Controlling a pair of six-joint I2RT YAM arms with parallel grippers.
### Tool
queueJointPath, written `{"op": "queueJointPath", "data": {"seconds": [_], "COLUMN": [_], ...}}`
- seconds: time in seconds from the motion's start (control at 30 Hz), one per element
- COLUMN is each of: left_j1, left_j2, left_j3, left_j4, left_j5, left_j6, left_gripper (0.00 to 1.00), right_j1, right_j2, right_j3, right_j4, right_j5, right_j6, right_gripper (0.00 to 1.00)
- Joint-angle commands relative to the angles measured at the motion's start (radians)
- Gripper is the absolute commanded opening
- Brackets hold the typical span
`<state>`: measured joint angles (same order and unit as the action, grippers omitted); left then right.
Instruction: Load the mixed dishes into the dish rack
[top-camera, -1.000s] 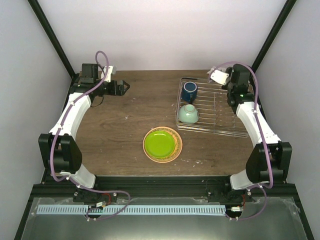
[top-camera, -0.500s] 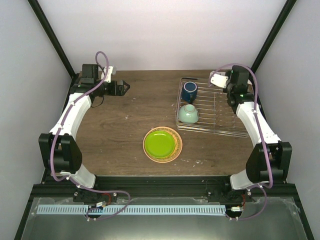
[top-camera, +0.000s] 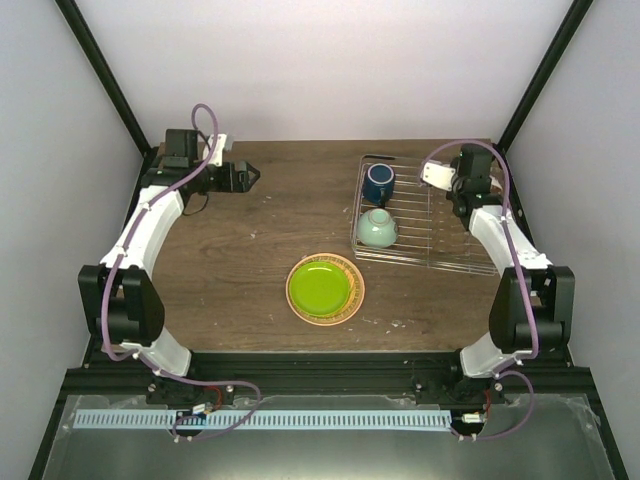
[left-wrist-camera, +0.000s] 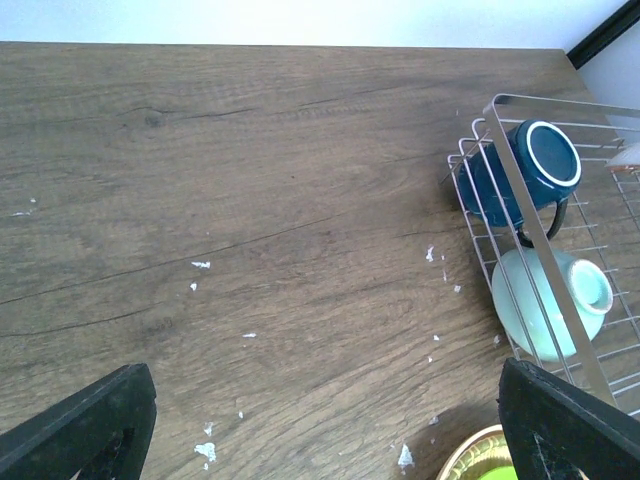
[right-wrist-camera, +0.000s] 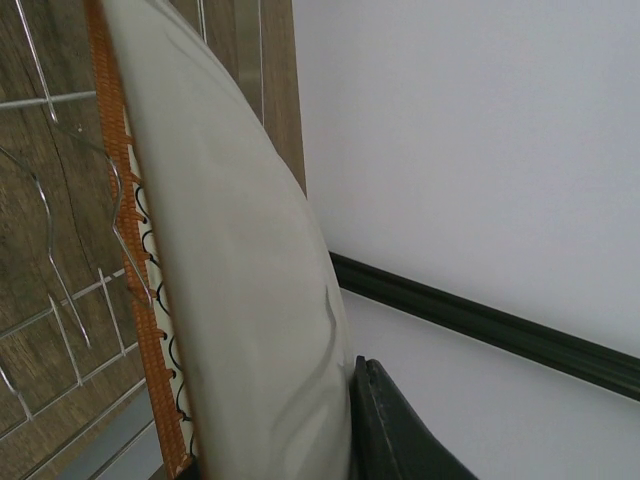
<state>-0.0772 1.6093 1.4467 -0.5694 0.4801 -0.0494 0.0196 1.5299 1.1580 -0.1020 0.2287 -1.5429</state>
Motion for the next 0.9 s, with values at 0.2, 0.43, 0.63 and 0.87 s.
{"op": "queueJointPath", "data": {"seconds": [0.2,0.43,0.63,0.87], "left_j1": [0.005,0.005,0.005,0.007], "left_j2": [0.03,0.044,0.05,0.061], "left_j3": [0.014,0.027,0.035,0.042], "left_j4": [0.005,0.003,0.005,0.006], "left_j5": [0.008,0.008,0.007,0.011], "left_j6": [-0.003,-0.006,-0.008,-0.012], "left_gripper": [0.95,0.95,0.95,0.95], "right_j1": [-0.023,-0.024,-0.023,-0.023], "right_j2": [0.011,0.038,0.048,0.024], "right_j3": [0.015,0.016,0.018,0.015], "right_j4": [0.126,0.133,0.134,0.139], "right_j5": [0.001,-0.001,-0.005,-0.015], "right_j6": [0.027,0.033,0.041,0.057], "right_gripper": [0.09,0.27,0.32,0.68]}}
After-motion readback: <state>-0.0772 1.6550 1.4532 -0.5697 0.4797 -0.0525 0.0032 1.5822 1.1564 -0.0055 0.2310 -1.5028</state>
